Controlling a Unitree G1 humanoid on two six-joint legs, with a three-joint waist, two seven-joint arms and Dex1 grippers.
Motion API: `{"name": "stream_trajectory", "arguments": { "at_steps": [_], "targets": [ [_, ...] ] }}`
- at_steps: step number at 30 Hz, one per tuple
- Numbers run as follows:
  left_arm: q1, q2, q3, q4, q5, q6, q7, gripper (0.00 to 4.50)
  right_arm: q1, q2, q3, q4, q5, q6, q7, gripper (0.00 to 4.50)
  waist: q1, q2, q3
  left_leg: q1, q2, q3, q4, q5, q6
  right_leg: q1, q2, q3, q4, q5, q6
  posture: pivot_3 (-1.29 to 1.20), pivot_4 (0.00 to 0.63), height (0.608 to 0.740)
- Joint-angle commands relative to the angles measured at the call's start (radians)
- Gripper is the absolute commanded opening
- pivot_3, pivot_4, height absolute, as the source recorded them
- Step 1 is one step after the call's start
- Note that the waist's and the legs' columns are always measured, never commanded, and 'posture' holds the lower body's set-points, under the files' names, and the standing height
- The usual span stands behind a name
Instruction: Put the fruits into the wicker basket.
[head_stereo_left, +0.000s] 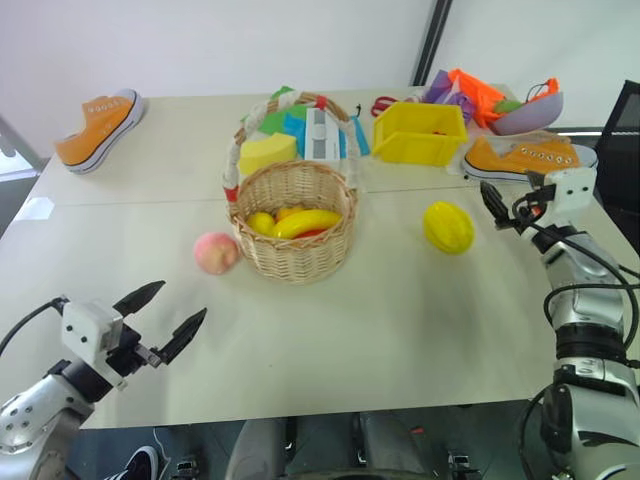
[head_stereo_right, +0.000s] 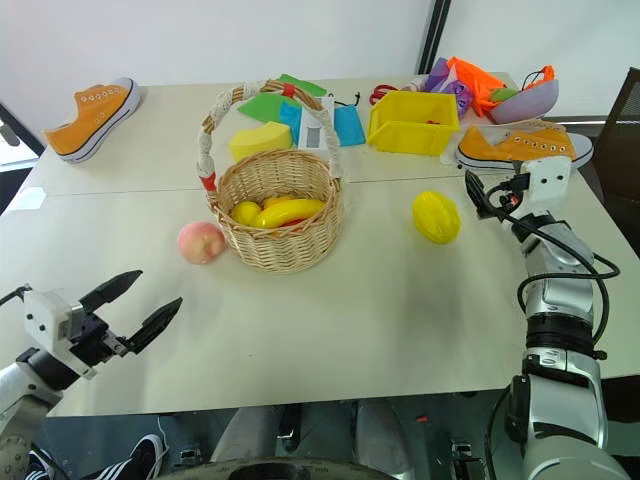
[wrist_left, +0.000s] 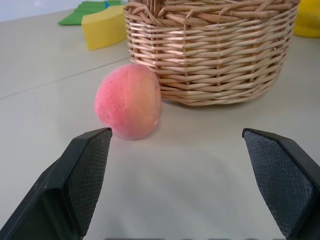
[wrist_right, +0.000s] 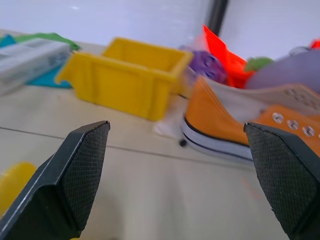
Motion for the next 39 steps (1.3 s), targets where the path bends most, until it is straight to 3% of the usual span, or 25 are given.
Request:
{"name": "stream_trajectory", "arguments": {
  "at_steps": [1,7,20,27,35,39],
  "targets": [
    [-0.009,-0.007,0.002,-0.021,-0.002,-0.024,-0.005,4.50,-0.012,-0.017,-0.013,-0.027,-0.002,-0.040,-0.002,4.47,0.000,0.001,0.000,0.000,0.000,0.000,0.000,0.000,0.000,0.000,0.000,0.000,0.000,0.000,0.000,0.00,0.150,0.740],
    [-0.034,-0.004,-0.012,-0.010,0.042,-0.056,-0.008,4.50,0.007,-0.016,0.002,-0.067,-0.012,-0.043,0.000,4.47,0.000,0.001,0.000,0.000,0.000,0.000,0.000,0.000,0.000,0.001,0.000,0.000,0.000,0.001,0.001,0.00,0.150,0.740],
    [-0.052,0.005,-0.007,-0.011,-0.023,-0.041,-0.077,4.50,0.025,-0.013,0.011,-0.177,0.034,0.021,0.079,4.47,-0.001,0.001,0.000,0.000,0.000,0.000,0.001,0.000,0.000,0.001,0.000,0.000,0.000,0.001,0.001,0.00,0.150,0.740],
    [-0.033,0.037,-0.004,-0.051,-0.123,-0.058,-0.217,4.50,0.051,-0.103,0.132,-0.429,0.071,0.404,0.202,4.47,0.000,0.001,0.000,0.000,0.000,0.000,0.000,0.000,0.000,-0.001,0.000,0.000,0.000,-0.001,-0.001,0.00,0.150,0.740],
    [-0.071,0.040,-0.034,-0.047,-0.119,-0.064,-0.241,4.50,0.017,-0.198,0.221,-0.607,0.044,0.778,0.156,4.47,0.003,0.001,0.000,-0.002,0.000,0.000,-0.001,-0.001,0.000,-0.001,-0.001,0.000,-0.002,-0.001,-0.002,0.00,0.150,0.740],
    [-0.096,0.043,-0.045,-0.056,-0.125,-0.054,-0.239,4.50,0.016,-0.194,0.245,-0.623,0.036,0.850,0.140,4.47,0.003,0.001,0.000,-0.002,0.000,0.000,-0.001,-0.001,0.000,-0.002,-0.001,0.000,-0.002,-0.001,-0.002,0.00,0.150,0.740]
  ]
}}
